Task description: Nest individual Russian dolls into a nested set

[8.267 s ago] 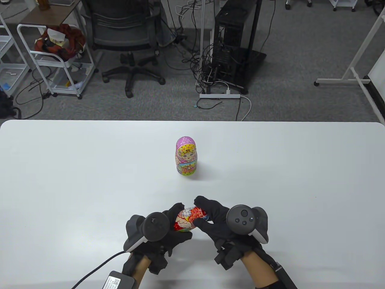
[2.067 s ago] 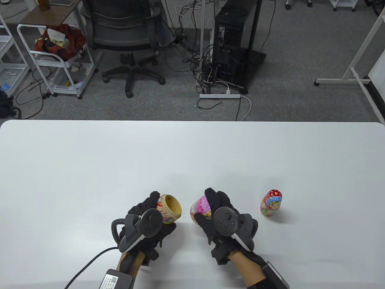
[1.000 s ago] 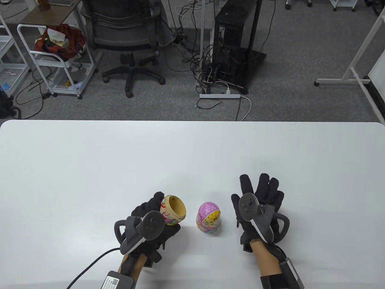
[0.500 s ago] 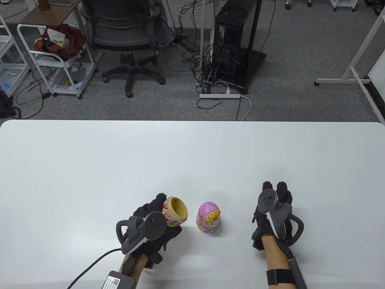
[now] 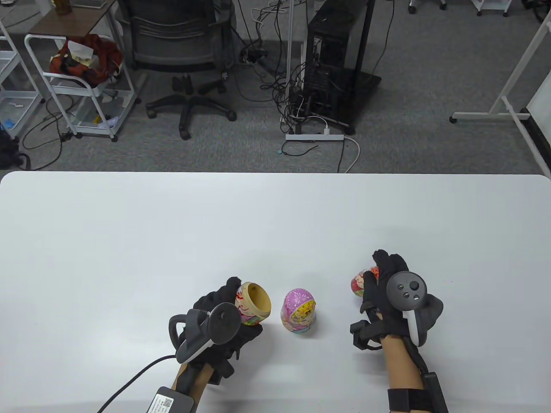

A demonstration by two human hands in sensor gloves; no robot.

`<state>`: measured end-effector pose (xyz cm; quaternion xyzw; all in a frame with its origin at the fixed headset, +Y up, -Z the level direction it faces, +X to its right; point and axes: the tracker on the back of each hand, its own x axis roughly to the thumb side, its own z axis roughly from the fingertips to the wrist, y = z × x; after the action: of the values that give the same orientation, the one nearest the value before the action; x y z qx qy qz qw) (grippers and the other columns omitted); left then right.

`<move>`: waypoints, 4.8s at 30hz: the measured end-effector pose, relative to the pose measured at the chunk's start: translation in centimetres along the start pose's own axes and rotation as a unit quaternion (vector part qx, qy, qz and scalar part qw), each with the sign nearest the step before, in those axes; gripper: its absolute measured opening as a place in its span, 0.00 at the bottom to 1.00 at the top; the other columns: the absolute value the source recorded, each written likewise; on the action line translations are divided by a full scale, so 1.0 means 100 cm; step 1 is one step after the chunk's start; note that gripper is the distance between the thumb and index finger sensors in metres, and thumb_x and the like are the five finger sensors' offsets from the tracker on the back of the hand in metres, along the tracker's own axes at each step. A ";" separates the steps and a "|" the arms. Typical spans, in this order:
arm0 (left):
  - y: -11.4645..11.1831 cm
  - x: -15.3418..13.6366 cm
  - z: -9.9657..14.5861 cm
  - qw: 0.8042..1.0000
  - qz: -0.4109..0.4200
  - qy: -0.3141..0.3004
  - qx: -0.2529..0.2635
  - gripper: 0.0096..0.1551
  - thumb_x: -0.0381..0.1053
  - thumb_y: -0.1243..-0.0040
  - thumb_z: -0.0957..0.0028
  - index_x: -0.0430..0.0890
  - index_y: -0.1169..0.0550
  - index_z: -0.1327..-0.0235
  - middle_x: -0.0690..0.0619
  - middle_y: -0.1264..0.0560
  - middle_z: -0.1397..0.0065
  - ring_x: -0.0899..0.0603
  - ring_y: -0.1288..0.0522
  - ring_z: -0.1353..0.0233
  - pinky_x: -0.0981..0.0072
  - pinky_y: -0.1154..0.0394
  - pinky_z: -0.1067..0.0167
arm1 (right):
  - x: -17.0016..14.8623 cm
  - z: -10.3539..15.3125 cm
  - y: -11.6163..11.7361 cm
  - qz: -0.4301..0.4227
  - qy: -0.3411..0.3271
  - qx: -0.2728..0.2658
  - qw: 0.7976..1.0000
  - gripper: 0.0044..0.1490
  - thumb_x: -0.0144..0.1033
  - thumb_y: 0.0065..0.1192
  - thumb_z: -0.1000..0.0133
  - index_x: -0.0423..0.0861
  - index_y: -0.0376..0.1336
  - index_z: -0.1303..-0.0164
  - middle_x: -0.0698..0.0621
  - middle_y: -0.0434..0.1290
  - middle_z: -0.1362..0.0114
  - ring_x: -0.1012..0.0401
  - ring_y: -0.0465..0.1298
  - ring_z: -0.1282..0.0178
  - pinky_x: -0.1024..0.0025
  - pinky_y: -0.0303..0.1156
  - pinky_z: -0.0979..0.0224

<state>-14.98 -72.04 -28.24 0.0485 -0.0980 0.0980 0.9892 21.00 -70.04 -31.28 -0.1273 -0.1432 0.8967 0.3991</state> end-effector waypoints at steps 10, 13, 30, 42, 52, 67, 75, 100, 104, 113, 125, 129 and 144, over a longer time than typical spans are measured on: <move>0.000 0.003 0.001 1.000 0.004 -0.007 0.002 0.73 0.80 0.28 0.69 0.47 0.50 0.22 0.49 0.30 0.24 0.42 0.23 0.30 0.40 0.30 0.31 | 0.054 0.030 0.003 -0.169 -0.155 0.058 0.972 0.36 0.45 0.64 0.46 0.59 0.52 0.29 0.47 0.52 0.19 0.44 0.67 0.25 0.53 0.72 0.26; 0.002 0.006 0.001 1.000 0.007 -0.013 0.006 0.73 0.80 0.28 0.69 0.48 0.50 0.22 0.49 0.31 0.24 0.43 0.23 0.30 0.40 0.30 0.31 | 0.066 0.040 0.011 -0.197 -0.183 0.090 0.959 0.36 0.45 0.65 0.46 0.58 0.52 0.29 0.47 0.53 0.20 0.44 0.68 0.26 0.53 0.74 0.28; 0.007 0.017 0.006 0.998 0.040 -0.051 0.025 0.72 0.80 0.27 0.70 0.50 0.50 0.22 0.50 0.32 0.23 0.43 0.24 0.29 0.41 0.29 0.30 | 0.089 0.069 0.044 -0.154 -0.222 0.137 0.953 0.35 0.48 0.67 0.48 0.58 0.56 0.31 0.45 0.58 0.22 0.46 0.73 0.29 0.57 0.79 0.32; 0.011 0.019 0.009 0.994 0.070 -0.068 0.040 0.72 0.79 0.27 0.70 0.50 0.50 0.22 0.51 0.32 0.23 0.45 0.24 0.29 0.42 0.29 0.31 | 0.094 0.076 0.051 -0.111 -0.253 0.155 0.948 0.36 0.55 0.62 0.47 0.59 0.55 0.29 0.45 0.59 0.22 0.48 0.75 0.30 0.57 0.78 0.33; 0.016 0.008 0.008 0.993 0.095 -0.047 0.054 0.72 0.79 0.26 0.70 0.49 0.50 0.22 0.50 0.32 0.23 0.44 0.24 0.30 0.42 0.28 0.31 | 0.068 0.054 0.040 -0.111 -0.179 0.098 0.973 0.38 0.61 0.51 0.45 0.57 0.52 0.26 0.47 0.59 0.21 0.48 0.70 0.27 0.47 0.68 0.28; 0.013 0.000 0.006 0.994 0.090 -0.023 0.059 0.72 0.79 0.26 0.70 0.48 0.49 0.23 0.50 0.32 0.23 0.44 0.24 0.30 0.42 0.28 0.31 | 0.038 0.060 0.114 0.244 -0.146 0.257 0.924 0.52 0.65 0.61 0.49 0.74 0.33 0.28 0.44 0.39 0.14 0.41 0.59 0.19 0.41 0.60 0.23; 0.013 0.000 0.006 0.994 0.096 -0.020 0.057 0.72 0.79 0.26 0.70 0.48 0.49 0.23 0.50 0.32 0.23 0.44 0.24 0.30 0.42 0.28 0.31 | 0.040 0.060 0.115 0.213 -0.146 0.213 0.942 0.51 0.60 0.68 0.51 0.68 0.39 0.29 0.43 0.51 0.18 0.44 0.68 0.25 0.46 0.66 0.25; 0.011 -0.004 0.004 0.993 0.106 -0.030 0.038 0.72 0.79 0.26 0.70 0.49 0.50 0.23 0.50 0.32 0.23 0.44 0.24 0.29 0.42 0.28 0.31 | 0.058 0.041 0.024 -0.210 -0.182 0.120 0.953 0.48 0.64 0.61 0.49 0.69 0.38 0.27 0.43 0.51 0.19 0.45 0.72 0.29 0.49 0.71 0.29; 0.011 0.001 0.004 0.993 0.103 -0.048 0.032 0.72 0.79 0.26 0.70 0.49 0.50 0.22 0.51 0.32 0.23 0.45 0.24 0.29 0.43 0.28 0.31 | 0.067 0.048 0.028 -0.197 -0.213 0.135 0.947 0.45 0.64 0.61 0.49 0.70 0.42 0.27 0.43 0.52 0.18 0.45 0.73 0.30 0.50 0.71 0.30; 0.011 0.006 0.005 0.992 0.101 -0.073 0.018 0.72 0.79 0.27 0.70 0.50 0.50 0.22 0.51 0.32 0.23 0.45 0.24 0.29 0.43 0.28 0.30 | 0.074 0.058 0.043 -0.170 -0.236 0.163 0.943 0.46 0.64 0.61 0.49 0.67 0.42 0.26 0.44 0.52 0.18 0.45 0.73 0.30 0.49 0.72 0.30; 0.009 0.010 0.004 0.991 0.099 -0.087 0.006 0.72 0.79 0.26 0.70 0.50 0.49 0.22 0.51 0.31 0.23 0.45 0.23 0.30 0.45 0.27 0.31 | 0.080 0.064 0.048 -0.148 -0.243 0.162 0.945 0.46 0.64 0.61 0.49 0.66 0.43 0.26 0.43 0.53 0.19 0.45 0.74 0.31 0.50 0.72 0.31; 0.009 0.010 0.004 0.991 0.099 -0.090 0.003 0.72 0.79 0.27 0.70 0.50 0.49 0.22 0.51 0.31 0.23 0.45 0.23 0.30 0.45 0.27 0.32 | 0.079 0.065 0.050 -0.145 -0.242 0.163 0.946 0.46 0.65 0.61 0.50 0.65 0.43 0.26 0.42 0.53 0.19 0.45 0.74 0.31 0.50 0.73 0.31; 0.010 0.017 0.005 0.994 0.057 -0.092 -0.009 0.72 0.80 0.27 0.71 0.47 0.46 0.22 0.46 0.27 0.27 0.43 0.20 0.36 0.43 0.26 0.34 | 0.081 0.068 0.054 -0.114 -0.209 0.145 0.960 0.47 0.66 0.61 0.50 0.60 0.45 0.26 0.39 0.57 0.23 0.45 0.80 0.39 0.53 0.79 0.40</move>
<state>-13.69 -70.83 -27.31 0.0424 -0.1916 0.1480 0.9693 9.79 -68.46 -27.78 0.1389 -0.1054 0.8630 0.4741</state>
